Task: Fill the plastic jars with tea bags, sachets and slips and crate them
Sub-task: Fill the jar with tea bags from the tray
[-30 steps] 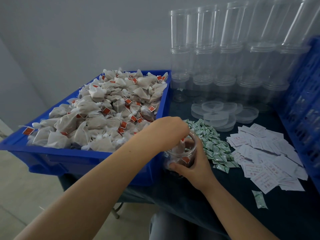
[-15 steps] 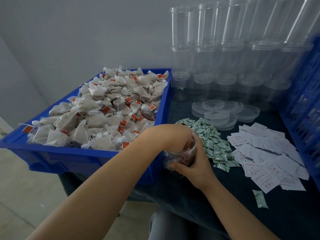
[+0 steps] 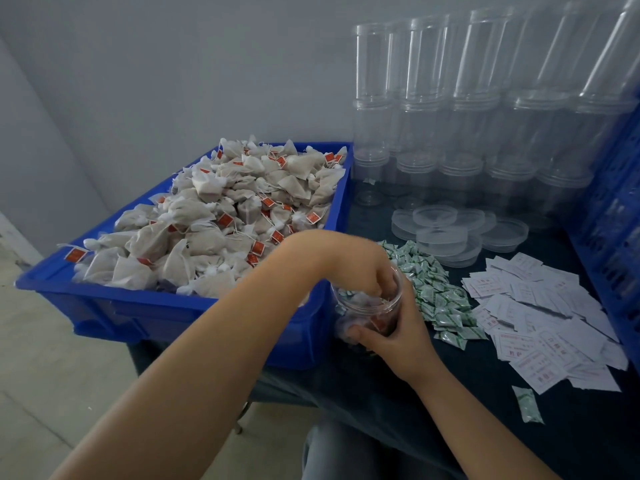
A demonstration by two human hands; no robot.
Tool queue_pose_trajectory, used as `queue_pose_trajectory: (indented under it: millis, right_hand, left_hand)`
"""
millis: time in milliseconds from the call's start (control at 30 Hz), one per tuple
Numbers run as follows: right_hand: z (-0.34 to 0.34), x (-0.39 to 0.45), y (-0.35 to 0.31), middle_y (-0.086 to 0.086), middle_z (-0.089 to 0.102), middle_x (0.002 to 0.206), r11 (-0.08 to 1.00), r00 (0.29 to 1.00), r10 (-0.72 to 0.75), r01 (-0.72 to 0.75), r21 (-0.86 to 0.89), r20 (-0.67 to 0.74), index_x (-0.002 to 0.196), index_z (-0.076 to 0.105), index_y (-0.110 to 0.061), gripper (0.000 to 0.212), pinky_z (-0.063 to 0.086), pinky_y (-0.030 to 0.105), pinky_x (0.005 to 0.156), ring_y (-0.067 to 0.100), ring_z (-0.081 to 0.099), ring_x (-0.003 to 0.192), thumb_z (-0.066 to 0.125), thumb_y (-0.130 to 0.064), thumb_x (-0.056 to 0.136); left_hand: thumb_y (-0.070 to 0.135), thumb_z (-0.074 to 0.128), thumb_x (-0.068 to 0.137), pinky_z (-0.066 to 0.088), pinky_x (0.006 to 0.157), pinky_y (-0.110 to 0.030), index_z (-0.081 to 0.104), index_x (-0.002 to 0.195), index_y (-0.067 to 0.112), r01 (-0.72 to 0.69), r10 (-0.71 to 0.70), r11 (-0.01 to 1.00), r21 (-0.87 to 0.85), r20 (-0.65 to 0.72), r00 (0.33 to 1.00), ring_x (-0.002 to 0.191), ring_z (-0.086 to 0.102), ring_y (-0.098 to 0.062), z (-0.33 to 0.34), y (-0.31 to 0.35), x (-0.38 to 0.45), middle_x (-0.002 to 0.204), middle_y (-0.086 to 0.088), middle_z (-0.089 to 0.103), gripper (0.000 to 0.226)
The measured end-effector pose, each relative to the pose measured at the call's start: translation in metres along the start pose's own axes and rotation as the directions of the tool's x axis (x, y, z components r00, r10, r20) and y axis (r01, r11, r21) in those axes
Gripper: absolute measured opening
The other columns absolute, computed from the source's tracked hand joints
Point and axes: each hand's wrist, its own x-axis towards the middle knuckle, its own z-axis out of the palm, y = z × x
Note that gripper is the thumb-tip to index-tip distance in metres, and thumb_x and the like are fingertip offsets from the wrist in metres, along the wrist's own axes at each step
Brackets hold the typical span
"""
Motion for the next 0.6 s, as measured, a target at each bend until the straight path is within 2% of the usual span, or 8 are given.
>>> queue_pose_trajectory:
  millis: [100, 167, 200, 267, 333, 433, 500, 600]
  right_hand:
    - [0.000, -0.001, -0.001, -0.025, 0.056, 0.124, 1.000, 1.000, 0.010, -0.010, 0.003, -0.011, 0.122, 0.040, -0.074, 0.088, 0.052, 0.017, 0.089, -0.002, 0.060, 0.115, 0.089, -0.045, 0.055]
    - [0.000, -0.002, -0.002, -0.020, 0.053, 0.127, 1.000, 1.000, 0.020, -0.020, -0.007, -0.025, 0.118, 0.038, -0.080, 0.088, 0.049, 0.011, 0.086, -0.008, 0.057, 0.114, 0.087, -0.048, 0.052]
    - [-0.001, -0.003, -0.003, -0.016, 0.051, 0.129, 1.000, 0.999, 0.025, -0.026, -0.010, -0.024, 0.117, 0.037, -0.081, 0.089, 0.049, 0.010, 0.086, -0.009, 0.057, 0.114, 0.087, -0.050, 0.050]
    - [-0.001, -0.003, -0.004, -0.011, 0.049, 0.132, 0.999, 0.999, 0.033, -0.033, -0.007, -0.013, 0.117, 0.036, -0.082, 0.090, 0.049, 0.011, 0.086, -0.009, 0.057, 0.114, 0.087, -0.052, 0.049]
    - [-0.001, -0.003, -0.005, -0.010, 0.049, 0.132, 0.999, 0.999, 0.033, -0.033, -0.002, -0.005, 0.115, 0.036, -0.082, 0.089, 0.050, 0.012, 0.085, -0.008, 0.058, 0.113, 0.087, -0.052, 0.049]
    - [-0.001, -0.003, -0.005, -0.010, 0.049, 0.132, 0.999, 0.999, 0.032, -0.032, 0.001, -0.003, 0.115, 0.036, -0.083, 0.089, 0.050, 0.012, 0.084, -0.008, 0.057, 0.114, 0.087, -0.052, 0.049]
    - [0.000, -0.004, -0.006, -0.011, 0.049, 0.133, 0.999, 0.999, 0.033, -0.033, -0.004, -0.006, 0.115, 0.036, -0.083, 0.089, 0.050, 0.012, 0.085, -0.009, 0.056, 0.115, 0.086, -0.053, 0.049]
    - [0.000, -0.004, -0.006, -0.010, 0.049, 0.133, 0.999, 0.999, 0.033, -0.033, -0.017, -0.010, 0.117, 0.035, -0.082, 0.090, 0.051, 0.014, 0.087, -0.008, 0.055, 0.117, 0.086, -0.054, 0.048]
  left_hand:
    - [0.020, 0.055, 0.094, 0.049, 0.084, -0.014, 0.066, 0.112, 0.024, -0.111, 0.071, 0.958, -0.265, -0.157, 0.985, 0.096, 0.063, 0.000, -0.019, -0.019, -0.024, 0.108, 0.011, 0.067, 0.021]
    - [0.014, 0.053, 0.095, 0.051, 0.074, -0.008, 0.066, 0.101, 0.029, -0.135, 0.008, 0.890, -0.435, -0.282, 0.959, 0.086, 0.065, 0.004, -0.025, -0.035, -0.038, 0.099, 0.013, 0.068, 0.021]
    - [0.011, 0.052, 0.094, 0.051, 0.071, -0.007, 0.065, 0.097, 0.031, -0.131, -0.036, 0.879, -0.459, -0.337, 0.941, 0.083, 0.065, 0.005, -0.025, -0.044, -0.043, 0.095, 0.014, 0.068, 0.023]
    - [0.011, 0.051, 0.094, 0.051, 0.066, -0.009, 0.065, 0.095, 0.032, -0.069, -0.115, 0.902, -0.425, -0.393, 0.912, 0.080, 0.064, 0.008, -0.020, -0.063, -0.047, 0.092, 0.015, 0.068, 0.026]
    - [0.012, 0.052, 0.093, 0.047, 0.070, -0.013, 0.066, 0.095, 0.033, 0.015, -0.178, 0.926, -0.378, -0.399, 0.900, 0.078, 0.063, 0.010, -0.013, -0.080, -0.048, 0.091, 0.018, 0.067, 0.025]
    - [0.012, 0.054, 0.092, 0.046, 0.082, -0.018, 0.067, 0.107, 0.027, 0.142, -0.253, 0.943, -0.302, -0.371, 0.894, 0.086, 0.058, 0.006, 0.001, -0.101, -0.047, 0.103, 0.013, 0.067, 0.024]
    - [0.012, 0.056, 0.091, 0.042, 0.081, -0.016, 0.065, 0.115, 0.021, 0.209, -0.283, 0.949, -0.235, -0.353, 0.892, 0.089, 0.056, 0.000, 0.011, -0.110, -0.043, 0.111, 0.007, 0.066, 0.027]
    - [0.022, 0.062, 0.089, 0.042, 0.083, -0.022, 0.061, 0.122, 0.020, 0.300, -0.326, 0.945, -0.128, -0.324, 0.888, 0.099, 0.056, -0.011, 0.024, -0.118, -0.037, 0.118, 0.002, 0.062, 0.033]
